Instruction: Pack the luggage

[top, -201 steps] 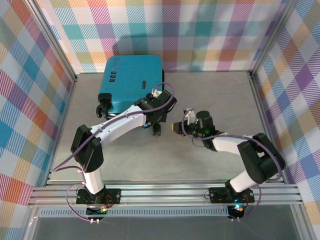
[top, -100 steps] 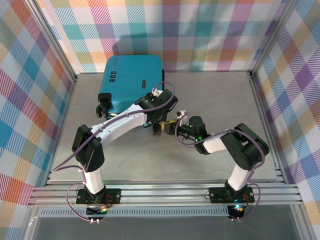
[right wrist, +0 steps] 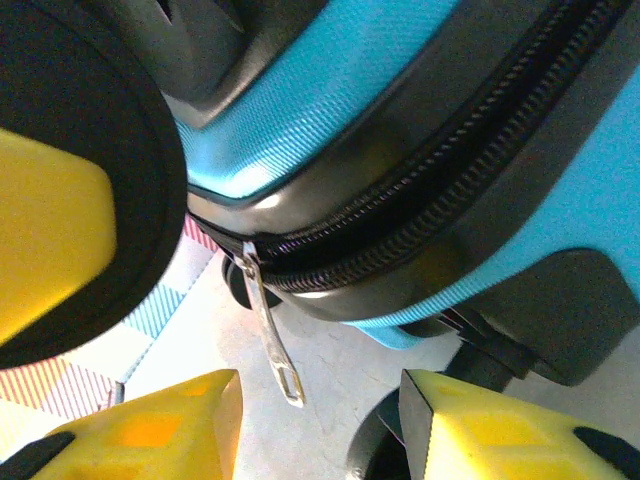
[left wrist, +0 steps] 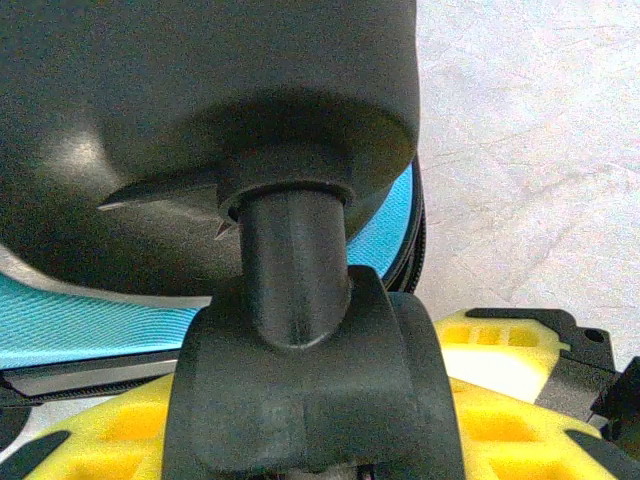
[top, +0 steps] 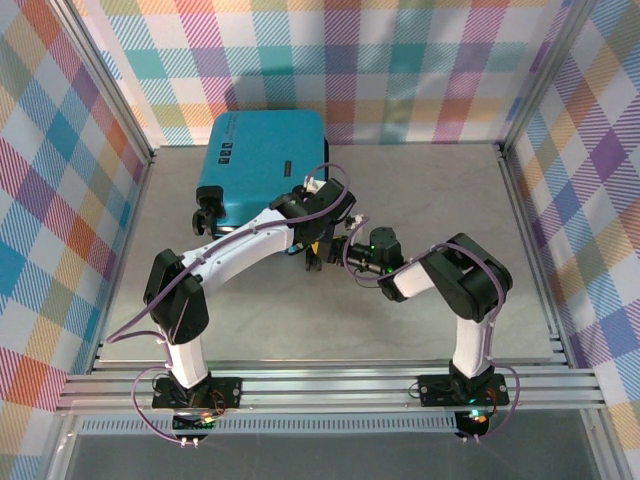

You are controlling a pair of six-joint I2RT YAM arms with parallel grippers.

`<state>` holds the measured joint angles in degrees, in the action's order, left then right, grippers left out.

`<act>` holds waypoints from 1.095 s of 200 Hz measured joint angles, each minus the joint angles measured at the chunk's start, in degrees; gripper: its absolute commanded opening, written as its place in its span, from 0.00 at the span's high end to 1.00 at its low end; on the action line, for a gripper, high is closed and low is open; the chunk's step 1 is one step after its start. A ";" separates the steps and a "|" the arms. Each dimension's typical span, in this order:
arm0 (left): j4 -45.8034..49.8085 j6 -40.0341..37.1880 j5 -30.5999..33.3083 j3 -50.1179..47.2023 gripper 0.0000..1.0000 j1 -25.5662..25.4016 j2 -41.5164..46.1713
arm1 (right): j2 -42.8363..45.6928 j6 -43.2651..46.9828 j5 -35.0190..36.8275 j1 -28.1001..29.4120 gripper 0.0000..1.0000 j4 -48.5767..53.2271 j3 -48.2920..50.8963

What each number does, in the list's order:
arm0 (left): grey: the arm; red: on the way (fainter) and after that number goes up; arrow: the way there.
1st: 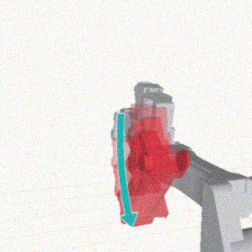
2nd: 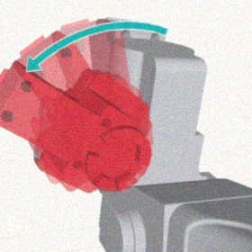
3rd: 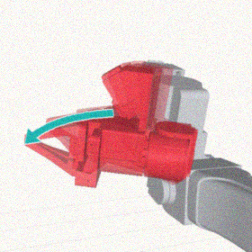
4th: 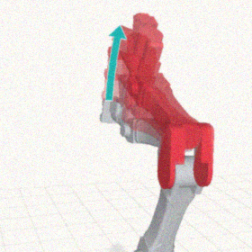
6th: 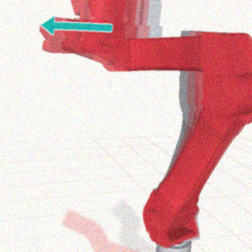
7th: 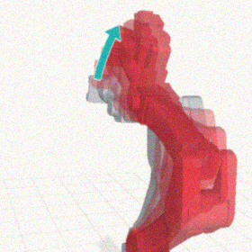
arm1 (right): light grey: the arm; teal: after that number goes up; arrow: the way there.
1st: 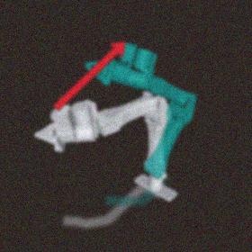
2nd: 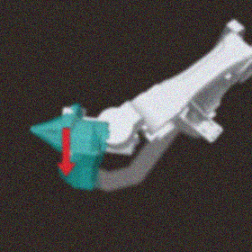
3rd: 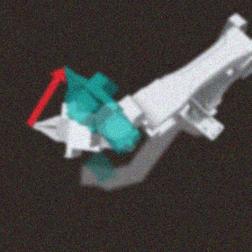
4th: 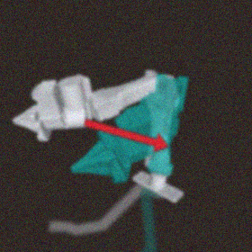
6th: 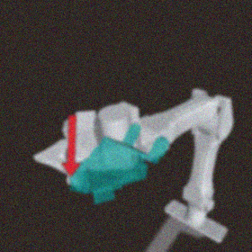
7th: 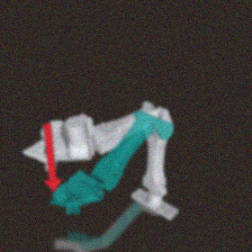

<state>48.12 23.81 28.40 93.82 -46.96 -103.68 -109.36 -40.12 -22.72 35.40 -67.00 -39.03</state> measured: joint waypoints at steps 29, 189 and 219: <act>0.00 0.00 0.00 0.00 0.74 0.00 0.00 | -0.20 -1.05 -0.83 0.59 0.56 -0.63 -0.87; -1.84 -0.02 -0.39 -2.12 0.80 0.00 1.79 | -1.05 -4.07 -1.66 1.46 1.00 -0.31 -1.97; -3.50 -0.02 -0.42 -3.41 0.83 0.00 2.38 | -0.61 -6.69 -2.21 0.39 1.00 -0.74 -1.14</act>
<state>44.62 23.79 27.99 90.41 -46.96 -101.30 -109.97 -46.81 -24.93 35.79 -67.75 -40.16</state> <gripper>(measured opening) 0.418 0.054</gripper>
